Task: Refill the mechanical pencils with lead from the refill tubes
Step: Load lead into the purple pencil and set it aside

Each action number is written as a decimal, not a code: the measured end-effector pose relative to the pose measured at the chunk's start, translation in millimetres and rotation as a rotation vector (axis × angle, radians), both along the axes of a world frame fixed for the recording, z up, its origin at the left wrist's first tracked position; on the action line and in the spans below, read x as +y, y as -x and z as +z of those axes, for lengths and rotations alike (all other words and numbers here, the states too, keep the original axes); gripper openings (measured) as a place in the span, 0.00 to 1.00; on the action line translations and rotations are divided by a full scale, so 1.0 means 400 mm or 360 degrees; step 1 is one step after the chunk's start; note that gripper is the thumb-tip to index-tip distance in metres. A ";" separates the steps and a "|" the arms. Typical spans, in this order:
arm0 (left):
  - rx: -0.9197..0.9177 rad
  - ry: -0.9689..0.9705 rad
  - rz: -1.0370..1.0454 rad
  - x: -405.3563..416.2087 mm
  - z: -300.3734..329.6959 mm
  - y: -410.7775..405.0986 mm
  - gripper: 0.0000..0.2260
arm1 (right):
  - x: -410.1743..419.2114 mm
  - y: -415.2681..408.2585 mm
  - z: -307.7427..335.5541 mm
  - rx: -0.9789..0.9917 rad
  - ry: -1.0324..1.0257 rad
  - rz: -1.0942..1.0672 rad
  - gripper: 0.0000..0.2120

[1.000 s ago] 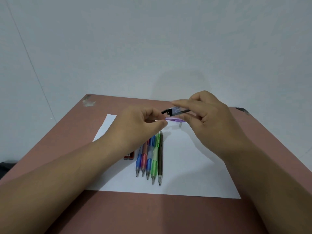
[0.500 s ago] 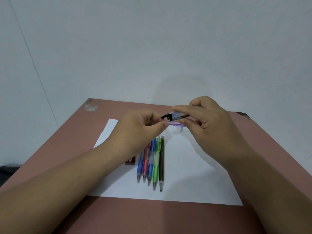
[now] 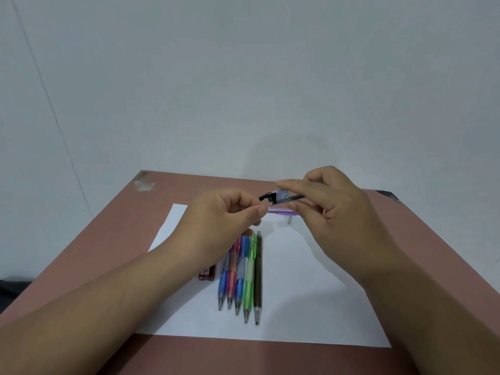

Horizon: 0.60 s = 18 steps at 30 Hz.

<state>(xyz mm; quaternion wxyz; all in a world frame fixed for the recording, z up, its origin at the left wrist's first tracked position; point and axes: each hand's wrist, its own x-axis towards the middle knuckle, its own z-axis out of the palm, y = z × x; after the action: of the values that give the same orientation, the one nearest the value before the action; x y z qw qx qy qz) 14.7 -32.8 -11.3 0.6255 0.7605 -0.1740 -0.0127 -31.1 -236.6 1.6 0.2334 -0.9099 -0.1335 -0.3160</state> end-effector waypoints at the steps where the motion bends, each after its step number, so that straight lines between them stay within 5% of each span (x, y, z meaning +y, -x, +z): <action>1: 0.0008 0.0013 -0.0005 0.000 0.000 0.000 0.02 | 0.000 0.001 0.000 0.0004 -0.0002 -0.0006 0.18; 18: -0.0017 0.0079 0.0007 0.009 0.012 0.006 0.04 | 0.009 0.006 0.008 0.0135 -0.0213 -0.0019 0.18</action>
<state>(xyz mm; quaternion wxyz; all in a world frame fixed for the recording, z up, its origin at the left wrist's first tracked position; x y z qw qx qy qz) 12.3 -29.2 -6.3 0.6432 0.7452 -0.1760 -0.0031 -33.4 -233.1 5.0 0.2974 -0.9055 -0.0966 -0.2869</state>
